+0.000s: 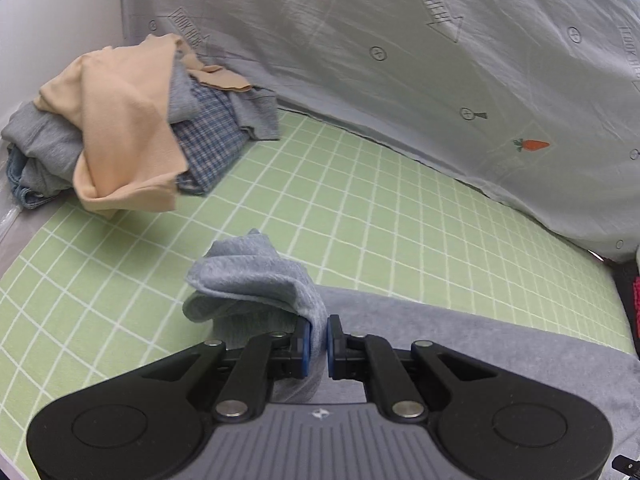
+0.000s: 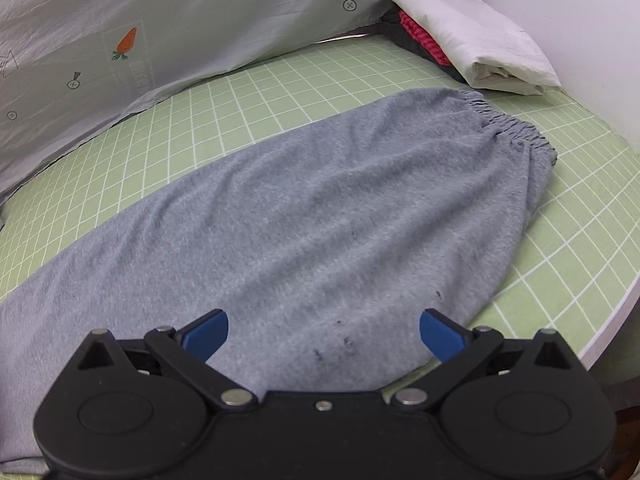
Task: Fold clothes
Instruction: 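Grasp the grey sweatshirt sleeve with the left gripper and fold it over the body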
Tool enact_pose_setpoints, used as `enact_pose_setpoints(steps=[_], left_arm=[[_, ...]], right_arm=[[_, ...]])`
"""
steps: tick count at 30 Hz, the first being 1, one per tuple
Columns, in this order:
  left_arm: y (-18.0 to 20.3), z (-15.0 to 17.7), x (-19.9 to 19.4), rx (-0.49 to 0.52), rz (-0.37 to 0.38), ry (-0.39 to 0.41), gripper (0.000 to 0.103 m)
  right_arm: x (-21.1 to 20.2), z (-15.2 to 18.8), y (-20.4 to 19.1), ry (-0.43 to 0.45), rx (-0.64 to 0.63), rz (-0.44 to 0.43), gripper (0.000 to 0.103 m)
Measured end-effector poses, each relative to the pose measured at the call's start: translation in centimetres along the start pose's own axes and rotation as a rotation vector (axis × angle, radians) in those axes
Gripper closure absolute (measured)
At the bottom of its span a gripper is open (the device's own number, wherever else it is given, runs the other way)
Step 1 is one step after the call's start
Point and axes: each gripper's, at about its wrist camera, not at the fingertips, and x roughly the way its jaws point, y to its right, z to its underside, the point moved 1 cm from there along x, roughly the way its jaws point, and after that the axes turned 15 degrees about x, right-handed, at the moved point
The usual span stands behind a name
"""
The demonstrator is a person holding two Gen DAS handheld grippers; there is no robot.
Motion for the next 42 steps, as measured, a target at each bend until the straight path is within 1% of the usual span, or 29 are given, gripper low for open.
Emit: enact_pose_setpoints(steps=[3, 5, 7, 9, 10, 12, 13, 14, 16, 19, 20, 22, 25, 27, 28, 31, 34, 37, 39, 40, 42], left_arm=[[5.0, 0.7, 0.3, 0.022, 0.061, 0.008, 0.095], [8.3, 0.4, 1.2, 0.042, 0.092, -0.008, 0.094], [10.7, 0.8, 2.8, 0.051, 0.114, -0.061, 0.091], [12.7, 1.6, 4.5, 0.051, 0.136, -0.122, 0.085], [13.3, 2.1, 4.7, 0.049, 0.148, -0.142, 0.083], [13.4, 2.4, 3.8, 0.043, 0.162, -0.112, 0.080], [13.3, 2.6, 3.4, 0.037, 0.163, -0.099, 0.073], [12.7, 2.4, 2.9, 0.021, 0.145, -0.089, 0.068], [11.5, 2.1, 1.9, -0.010, 0.109, -0.071, 0.067], [8.7, 2.0, 1.3, -0.063, 0.042, -0.069, 0.067], [7.8, 2.0, 1.3, -0.078, 0.015, -0.076, 0.067], [6.0, 2.4, 1.9, -0.086, -0.041, -0.126, 0.067], [4.7, 3.5, 2.6, -0.026, -0.109, -0.204, 0.067], [4.4, 4.4, 2.8, 0.026, -0.115, -0.240, 0.067], [4.5, 4.9, 2.8, 0.048, -0.106, -0.251, 0.067], [4.9, 5.8, 2.5, 0.103, -0.077, -0.251, 0.067], [5.6, 5.8, 1.9, 0.163, -0.014, -0.207, 0.067], [6.2, 5.6, 1.3, 0.185, 0.046, -0.165, 0.064], [6.4, 5.6, 1.2, 0.164, 0.097, -0.154, 0.054], [6.3, 5.7, 1.3, 0.144, 0.120, -0.157, 0.051], [6.0, 5.9, 1.6, 0.093, 0.137, -0.173, 0.041]], right_arm=[[0.6, -1.9, 2.1, 0.003, 0.000, 0.003, 0.000], [0.9, -3.0, 3.4, 0.007, -0.014, 0.006, 0.000], [1.2, -3.9, 4.4, 0.007, -0.025, 0.011, 0.000], [1.4, -4.3, 5.0, 0.004, -0.031, 0.013, 0.000], [1.5, -4.4, 5.2, 0.002, -0.033, 0.014, 0.000], [1.6, -4.6, 5.5, -0.003, -0.036, 0.015, 0.000], [1.7, -4.7, 5.7, -0.005, -0.037, 0.016, 0.000], [1.8, -4.8, 5.9, -0.007, -0.039, 0.016, 0.000], [1.9, -4.9, 6.3, -0.011, -0.041, 0.017, 0.000], [1.9, -4.6, 6.2, -0.019, -0.031, 0.017, 0.000], [1.9, -4.3, 6.1, -0.021, -0.031, 0.018, 0.000], [1.7, -3.7, 5.7, -0.025, -0.031, 0.022, 0.000], [1.5, -2.7, 5.1, -0.032, -0.031, 0.027, 0.000], [1.3, -2.1, 4.8, -0.036, -0.031, 0.031, 0.000], [1.2, -1.8, 4.6, -0.038, -0.031, 0.032, 0.000], [1.0, -0.9, 4.0, -0.045, -0.031, 0.037, 0.000], [0.8, -0.1, 3.6, -0.050, -0.035, 0.041, 0.000], [0.6, 0.5, 3.3, -0.054, -0.046, 0.043, 0.000], [0.4, 0.8, 3.1, -0.057, -0.053, 0.044, 0.000], [0.4, 1.0, 3.0, -0.058, -0.056, 0.045, 0.000], [0.2, 1.4, 2.8, -0.061, -0.063, 0.046, 0.000]])
